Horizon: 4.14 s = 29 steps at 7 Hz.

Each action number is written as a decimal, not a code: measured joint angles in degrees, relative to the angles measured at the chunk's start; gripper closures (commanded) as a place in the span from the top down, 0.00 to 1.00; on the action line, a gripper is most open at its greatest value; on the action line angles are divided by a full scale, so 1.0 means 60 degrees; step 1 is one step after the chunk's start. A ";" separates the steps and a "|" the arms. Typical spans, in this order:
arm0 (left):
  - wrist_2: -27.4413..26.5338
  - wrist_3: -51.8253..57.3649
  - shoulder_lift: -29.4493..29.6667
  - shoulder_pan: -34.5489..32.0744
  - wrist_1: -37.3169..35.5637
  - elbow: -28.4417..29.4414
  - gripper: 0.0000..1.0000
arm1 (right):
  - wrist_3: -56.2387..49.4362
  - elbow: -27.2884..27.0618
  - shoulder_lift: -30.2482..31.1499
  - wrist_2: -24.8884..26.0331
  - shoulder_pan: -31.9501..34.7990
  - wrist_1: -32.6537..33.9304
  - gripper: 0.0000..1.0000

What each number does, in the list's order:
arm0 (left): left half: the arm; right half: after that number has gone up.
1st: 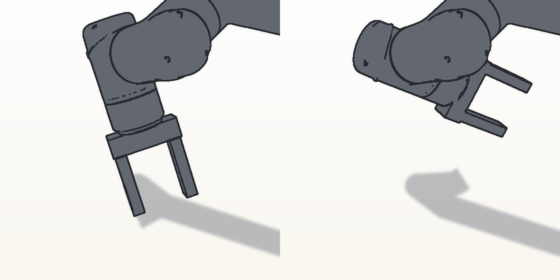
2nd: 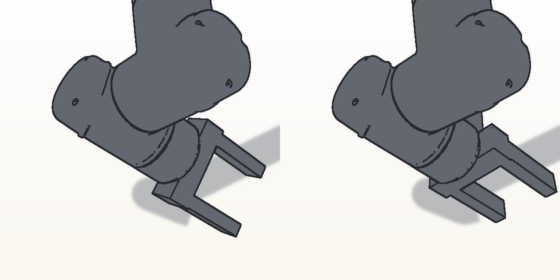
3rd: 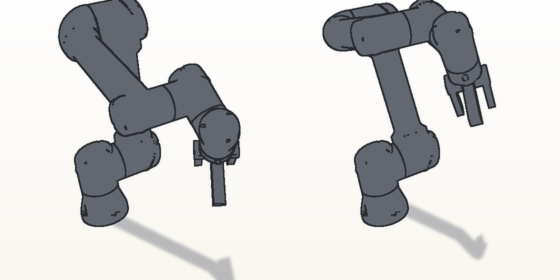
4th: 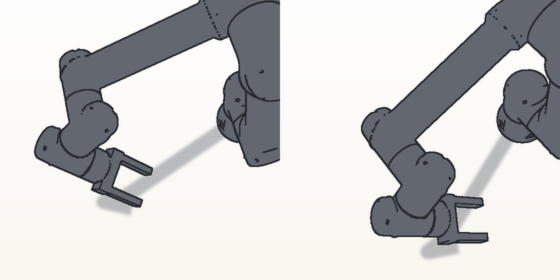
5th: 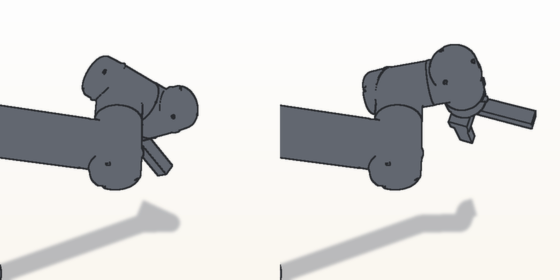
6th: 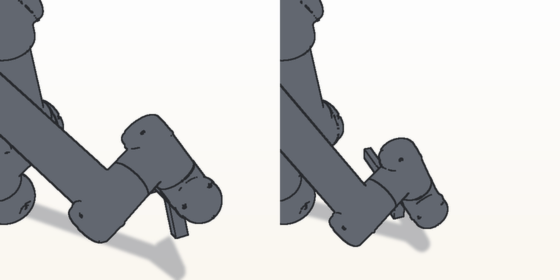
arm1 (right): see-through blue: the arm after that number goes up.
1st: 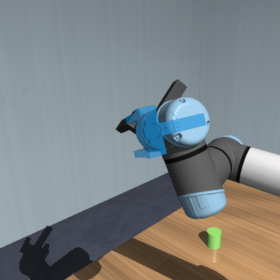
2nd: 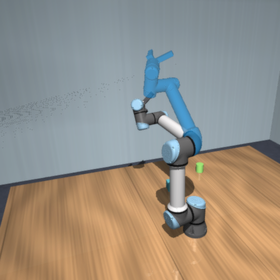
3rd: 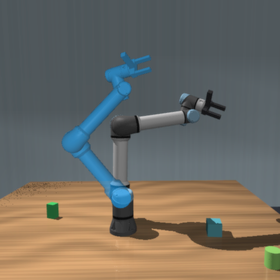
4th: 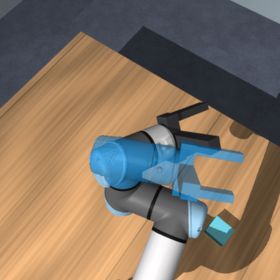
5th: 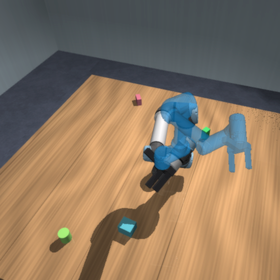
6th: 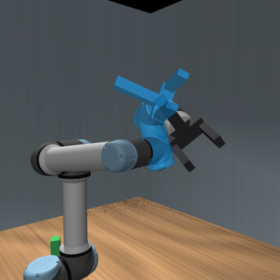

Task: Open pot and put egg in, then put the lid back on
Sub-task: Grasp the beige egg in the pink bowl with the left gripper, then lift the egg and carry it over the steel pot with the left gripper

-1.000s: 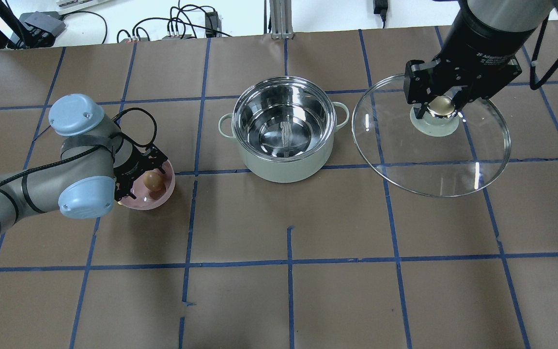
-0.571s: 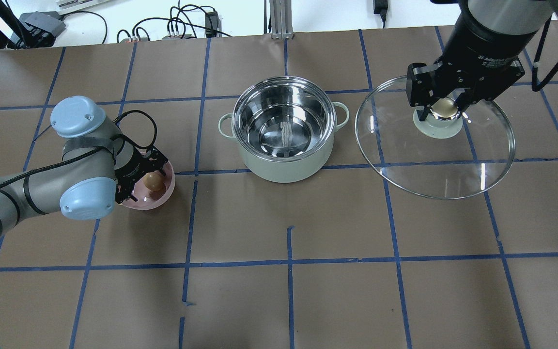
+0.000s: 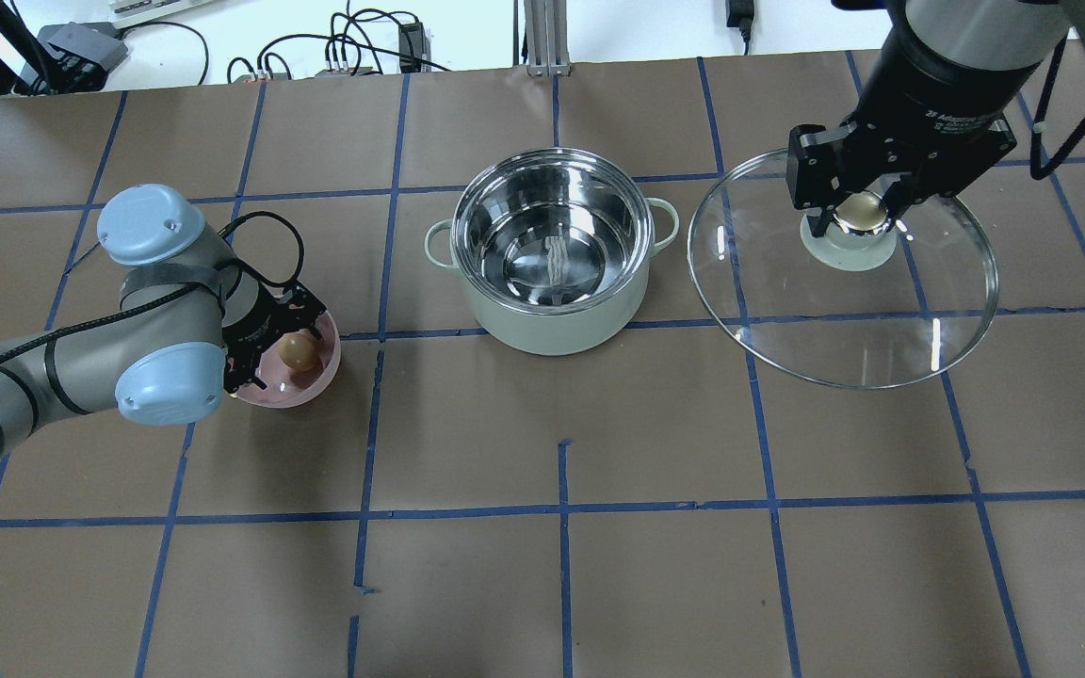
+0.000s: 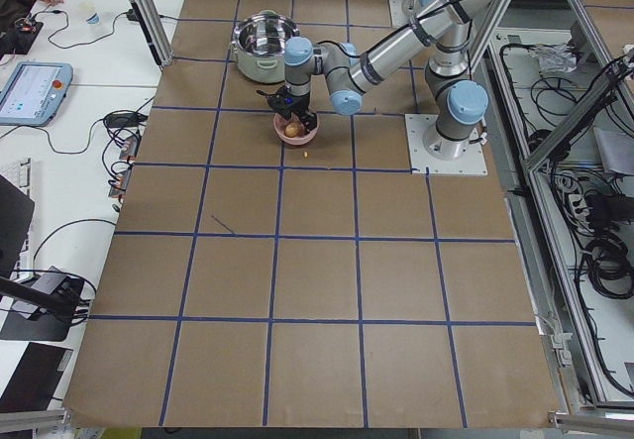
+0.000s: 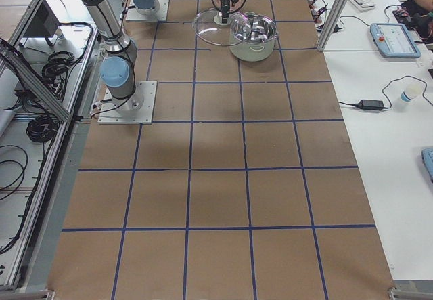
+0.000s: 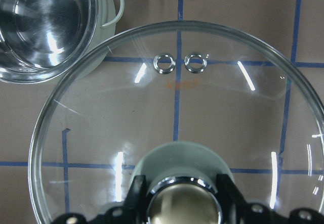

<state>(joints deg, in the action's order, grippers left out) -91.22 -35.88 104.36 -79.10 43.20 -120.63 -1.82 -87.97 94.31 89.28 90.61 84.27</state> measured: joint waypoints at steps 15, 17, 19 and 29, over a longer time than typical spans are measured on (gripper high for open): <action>-0.0037 0.0135 0.0434 0.0000 -0.0797 -0.0017 0.33 | -0.0008 -0.0001 -0.0007 -0.0129 0.0001 -0.0004 0.05; -0.0015 0.0148 0.0432 0.0000 -0.0795 0.0014 0.28 | -0.0014 -0.0001 -0.0014 -0.0129 0.0001 0.0001 0.05; -0.0013 0.0184 0.0368 -0.0003 -0.0785 0.0054 0.27 | -0.0032 -0.0001 -0.0015 -0.0127 -0.0002 0.0002 0.05; 0.0693 0.0106 -0.0221 -0.2355 0.3039 0.4145 0.26 | 0.0049 0.0057 -0.0102 -0.0129 0.0015 0.0012 0.05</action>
<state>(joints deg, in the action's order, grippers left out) -87.06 -35.24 103.04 -93.23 61.44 -95.76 -1.52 -87.63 93.70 88.51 90.70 84.34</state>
